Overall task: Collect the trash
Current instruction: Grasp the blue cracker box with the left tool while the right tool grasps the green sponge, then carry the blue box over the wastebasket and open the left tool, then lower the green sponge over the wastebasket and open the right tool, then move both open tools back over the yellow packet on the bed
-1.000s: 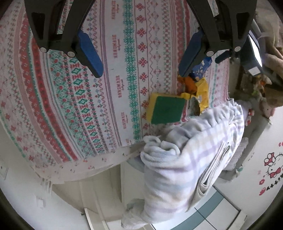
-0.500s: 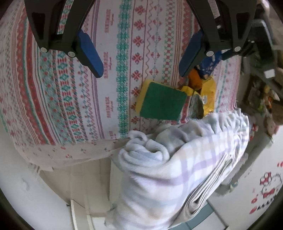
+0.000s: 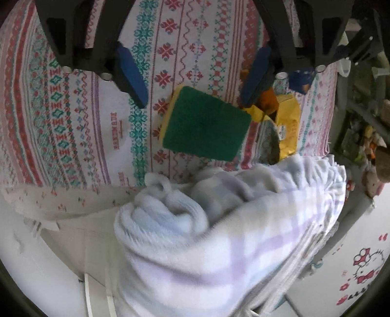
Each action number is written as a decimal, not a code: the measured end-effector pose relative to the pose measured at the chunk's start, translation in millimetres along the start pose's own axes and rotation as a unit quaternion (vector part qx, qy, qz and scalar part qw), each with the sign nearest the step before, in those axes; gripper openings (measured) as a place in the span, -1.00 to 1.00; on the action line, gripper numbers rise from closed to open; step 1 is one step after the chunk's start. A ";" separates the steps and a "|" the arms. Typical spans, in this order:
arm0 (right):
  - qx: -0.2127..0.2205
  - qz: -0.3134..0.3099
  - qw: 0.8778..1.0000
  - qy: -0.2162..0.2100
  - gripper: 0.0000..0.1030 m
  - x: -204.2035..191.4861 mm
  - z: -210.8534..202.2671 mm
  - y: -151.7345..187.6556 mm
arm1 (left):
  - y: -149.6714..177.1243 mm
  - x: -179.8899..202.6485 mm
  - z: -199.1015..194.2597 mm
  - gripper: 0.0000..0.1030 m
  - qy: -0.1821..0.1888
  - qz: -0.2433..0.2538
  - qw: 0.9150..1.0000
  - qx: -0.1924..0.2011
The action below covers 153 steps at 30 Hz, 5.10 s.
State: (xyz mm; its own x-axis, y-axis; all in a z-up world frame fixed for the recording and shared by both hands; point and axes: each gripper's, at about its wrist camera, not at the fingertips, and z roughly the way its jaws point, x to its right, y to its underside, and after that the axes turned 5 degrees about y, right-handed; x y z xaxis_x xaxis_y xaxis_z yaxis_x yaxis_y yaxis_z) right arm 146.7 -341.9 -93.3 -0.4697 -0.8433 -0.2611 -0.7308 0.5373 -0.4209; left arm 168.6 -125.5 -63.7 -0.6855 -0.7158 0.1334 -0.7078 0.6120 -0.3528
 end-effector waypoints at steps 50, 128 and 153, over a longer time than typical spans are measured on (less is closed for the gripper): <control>0.009 -0.206 0.976 -0.074 -0.69 -224.0 -87.0 113.5 | 204.6 -318.6 -101.8 0.19 -0.025 -0.387 0.922 0.004; 0.038 -0.110 0.993 0.029 -0.09 -77.1 -100.1 59.6 | 71.5 -100.5 -102.0 0.54 0.008 -0.317 0.946 0.071; 0.001 -0.084 0.996 0.011 -0.09 -39.4 -36.6 33.9 | -42.3 -59.7 32.9 0.54 0.044 -0.266 0.959 0.088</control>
State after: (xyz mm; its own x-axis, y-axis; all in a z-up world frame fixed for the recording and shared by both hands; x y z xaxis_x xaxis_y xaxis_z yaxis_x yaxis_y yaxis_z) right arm 122.4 -290.1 -65.5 -0.3516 -0.9211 -0.1672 -0.7996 0.3884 -0.4580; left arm 245.1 -119.7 -87.2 -0.2523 -0.8749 0.4134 -0.9269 0.0959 -0.3628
